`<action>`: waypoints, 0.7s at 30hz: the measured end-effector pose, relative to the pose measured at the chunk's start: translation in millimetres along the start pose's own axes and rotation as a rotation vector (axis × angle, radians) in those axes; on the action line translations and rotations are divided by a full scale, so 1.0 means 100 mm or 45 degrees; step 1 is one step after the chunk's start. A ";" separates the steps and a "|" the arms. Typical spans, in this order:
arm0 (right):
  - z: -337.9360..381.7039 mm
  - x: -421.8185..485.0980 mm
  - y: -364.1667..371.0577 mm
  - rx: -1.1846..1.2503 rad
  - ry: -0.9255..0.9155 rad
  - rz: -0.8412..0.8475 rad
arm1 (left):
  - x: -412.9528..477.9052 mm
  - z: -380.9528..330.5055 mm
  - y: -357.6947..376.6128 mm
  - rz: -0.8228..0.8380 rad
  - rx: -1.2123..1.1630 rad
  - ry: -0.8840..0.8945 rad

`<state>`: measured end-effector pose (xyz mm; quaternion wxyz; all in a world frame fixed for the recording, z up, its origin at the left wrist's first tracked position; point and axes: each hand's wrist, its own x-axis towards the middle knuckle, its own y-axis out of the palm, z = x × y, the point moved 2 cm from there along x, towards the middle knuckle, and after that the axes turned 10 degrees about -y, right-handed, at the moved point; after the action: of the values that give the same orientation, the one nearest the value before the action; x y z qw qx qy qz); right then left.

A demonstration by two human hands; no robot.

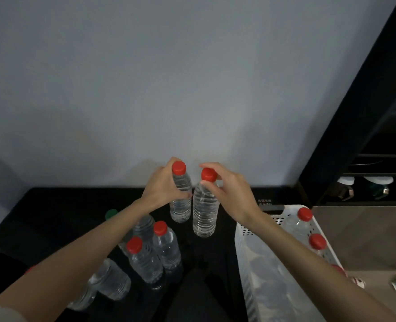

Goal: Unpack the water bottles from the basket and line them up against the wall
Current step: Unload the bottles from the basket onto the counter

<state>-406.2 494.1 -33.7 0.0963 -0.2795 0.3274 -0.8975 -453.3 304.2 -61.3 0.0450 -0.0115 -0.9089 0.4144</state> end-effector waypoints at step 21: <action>-0.76 0.20 0.94 0.003 0.499 0.084 | 0.38 0.76 0.69 0.276 -0.110 -0.383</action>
<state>-466.7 455.5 -132.5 0.0605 -0.0884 0.3479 -0.9314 -499.4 294.4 -160.1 -0.1370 -0.0492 -0.9158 0.3744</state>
